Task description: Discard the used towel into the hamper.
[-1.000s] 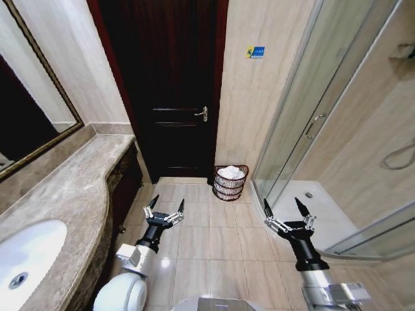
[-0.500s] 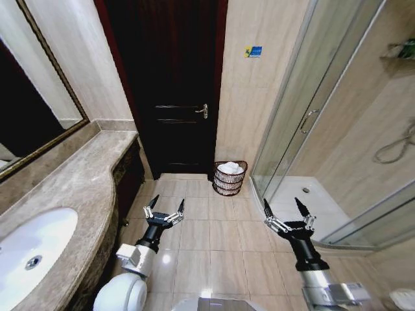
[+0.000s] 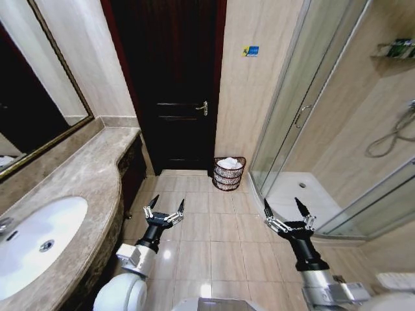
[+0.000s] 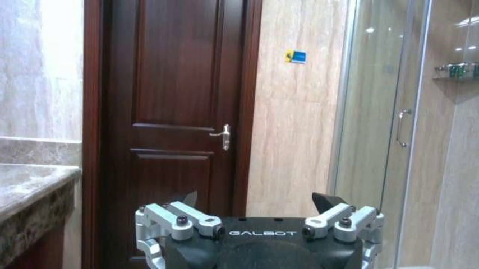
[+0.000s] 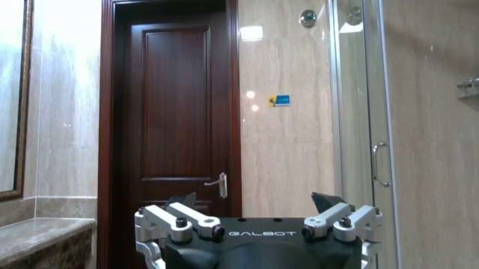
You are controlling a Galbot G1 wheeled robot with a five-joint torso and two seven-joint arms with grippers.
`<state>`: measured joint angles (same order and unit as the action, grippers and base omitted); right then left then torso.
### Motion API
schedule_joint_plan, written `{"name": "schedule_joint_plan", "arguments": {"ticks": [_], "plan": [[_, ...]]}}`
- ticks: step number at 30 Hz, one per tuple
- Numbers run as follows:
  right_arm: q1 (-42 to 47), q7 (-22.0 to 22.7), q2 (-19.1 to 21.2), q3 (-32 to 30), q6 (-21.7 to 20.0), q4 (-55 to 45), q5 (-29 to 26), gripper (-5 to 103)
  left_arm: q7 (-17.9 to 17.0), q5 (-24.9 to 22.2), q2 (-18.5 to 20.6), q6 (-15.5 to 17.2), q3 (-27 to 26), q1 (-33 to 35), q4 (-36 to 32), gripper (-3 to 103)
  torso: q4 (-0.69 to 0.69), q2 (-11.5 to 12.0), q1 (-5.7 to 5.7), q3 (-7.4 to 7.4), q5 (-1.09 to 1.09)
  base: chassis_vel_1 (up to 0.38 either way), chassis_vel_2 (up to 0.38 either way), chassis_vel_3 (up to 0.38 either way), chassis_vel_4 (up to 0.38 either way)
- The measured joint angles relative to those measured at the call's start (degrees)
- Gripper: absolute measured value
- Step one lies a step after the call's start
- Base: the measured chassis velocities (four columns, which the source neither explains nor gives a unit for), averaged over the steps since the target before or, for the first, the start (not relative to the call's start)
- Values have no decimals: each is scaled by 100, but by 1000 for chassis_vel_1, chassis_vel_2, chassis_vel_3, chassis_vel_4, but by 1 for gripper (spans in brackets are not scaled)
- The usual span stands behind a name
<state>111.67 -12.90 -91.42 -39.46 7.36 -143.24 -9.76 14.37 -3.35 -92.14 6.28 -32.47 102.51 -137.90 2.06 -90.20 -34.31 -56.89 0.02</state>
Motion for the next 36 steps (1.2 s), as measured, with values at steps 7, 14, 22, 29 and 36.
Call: {"name": "schedule_joint_plan", "arguments": {"ticks": [7,14,22,29,36], "plan": [[-2,0,0,1,0,0,0,100,-1,0,1,0,0,-3,0,100,0,6,-11,-4,-2,7,-5,-7,3],[-1,0,0,0,0,0,0,100,0,0,0,0,0,-1,0,100,2,4,-5,-2,-2,0,0,0,0],[-1,0,0,1,0,0,0,100,-1,0,0,0,0,-2,0,100,1,4,-6,-2,-2,0,0,0,0],[-1,0,0,1,0,0,0,100,0,0,0,0,0,-2,0,100,1,4,-6,-2,-2,0,0,0,0],[-2,0,0,1,0,0,0,100,0,0,0,0,0,-2,0,100,1,4,-7,-2,-2,0,0,0,0]]}}
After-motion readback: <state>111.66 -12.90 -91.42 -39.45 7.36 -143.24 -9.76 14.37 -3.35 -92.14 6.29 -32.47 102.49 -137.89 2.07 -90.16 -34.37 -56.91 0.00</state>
